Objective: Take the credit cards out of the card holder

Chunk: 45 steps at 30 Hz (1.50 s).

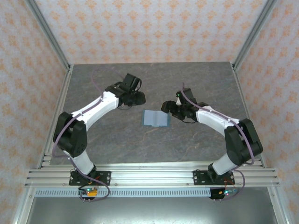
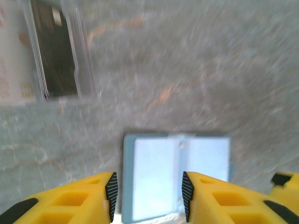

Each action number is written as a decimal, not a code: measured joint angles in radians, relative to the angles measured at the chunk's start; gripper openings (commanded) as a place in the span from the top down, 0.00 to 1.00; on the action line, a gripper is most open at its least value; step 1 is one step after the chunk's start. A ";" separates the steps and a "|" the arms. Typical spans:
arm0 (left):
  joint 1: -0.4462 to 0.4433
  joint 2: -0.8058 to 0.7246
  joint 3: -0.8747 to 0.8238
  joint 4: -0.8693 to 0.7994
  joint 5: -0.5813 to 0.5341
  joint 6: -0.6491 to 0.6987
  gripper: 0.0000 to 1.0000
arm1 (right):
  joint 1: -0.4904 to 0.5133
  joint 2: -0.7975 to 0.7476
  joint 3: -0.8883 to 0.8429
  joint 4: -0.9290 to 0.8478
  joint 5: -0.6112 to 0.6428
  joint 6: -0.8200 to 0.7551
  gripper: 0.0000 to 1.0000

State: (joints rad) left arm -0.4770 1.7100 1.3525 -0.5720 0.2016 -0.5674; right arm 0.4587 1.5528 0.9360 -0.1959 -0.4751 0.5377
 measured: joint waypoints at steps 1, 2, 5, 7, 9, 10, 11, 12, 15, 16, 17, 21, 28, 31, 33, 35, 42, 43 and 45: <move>-0.009 0.009 -0.021 0.000 0.001 -0.012 0.64 | 0.011 0.018 0.012 -0.010 0.006 0.002 0.34; -0.015 0.018 -0.035 0.001 0.004 -0.019 0.66 | 0.021 0.035 0.023 -0.018 0.010 0.004 0.36; -0.031 0.056 -0.059 0.003 0.011 -0.045 0.69 | 0.040 0.086 0.044 -0.035 0.022 0.010 0.39; -0.037 0.077 -0.062 0.008 0.019 -0.061 0.70 | 0.041 0.114 0.049 -0.049 0.035 0.012 0.39; -0.040 0.093 -0.062 0.018 0.026 -0.066 0.70 | 0.040 0.134 0.050 -0.062 0.047 0.013 0.40; -0.040 0.102 -0.062 0.023 0.030 -0.069 0.70 | 0.040 0.142 0.051 -0.070 0.051 0.013 0.39; -0.040 0.112 -0.061 0.026 0.034 -0.072 0.70 | 0.040 0.145 0.051 -0.077 0.054 0.013 0.40; -0.040 0.126 -0.061 0.030 0.043 -0.072 0.70 | 0.040 0.149 0.053 -0.082 0.058 0.015 0.40; -0.040 0.166 -0.061 0.042 0.062 -0.080 0.69 | 0.040 0.163 0.064 -0.092 0.061 0.016 0.40; -0.040 0.178 -0.061 0.044 0.071 -0.084 0.69 | 0.040 0.168 0.067 -0.093 0.061 0.016 0.40; -0.040 0.187 -0.061 0.046 0.077 -0.085 0.69 | 0.040 0.172 0.069 -0.093 0.061 0.016 0.40; -0.040 0.211 -0.057 0.055 0.103 -0.090 0.75 | 0.040 0.191 0.077 -0.097 0.061 0.016 0.43; -0.041 0.259 -0.032 0.063 0.113 -0.091 0.78 | 0.040 0.208 0.090 -0.101 0.061 0.015 0.45; -0.043 0.266 -0.026 0.063 0.113 -0.091 0.77 | 0.040 0.211 0.092 -0.104 0.061 0.015 0.47; -0.043 0.269 -0.024 0.064 0.114 -0.091 0.77 | 0.040 0.214 0.094 -0.108 0.063 0.015 0.49; -0.043 0.270 -0.023 0.064 0.122 -0.092 0.78 | 0.040 0.217 0.097 -0.113 0.066 0.016 0.54; -0.040 0.278 -0.023 0.113 0.224 -0.105 0.88 | 0.033 0.227 0.104 -0.130 0.068 0.011 0.60; -0.041 0.283 -0.023 0.121 0.239 -0.106 0.88 | 0.034 0.229 0.106 -0.129 0.067 0.011 0.61; -0.047 0.294 -0.023 0.134 0.267 -0.107 0.88 | 0.034 0.231 0.109 -0.130 0.067 0.011 0.62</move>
State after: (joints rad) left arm -0.5236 2.0037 1.3293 -0.4381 0.4683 -0.6746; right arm 0.4927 1.7840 1.0447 -0.3256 -0.4080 0.5488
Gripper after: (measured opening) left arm 0.119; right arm 0.385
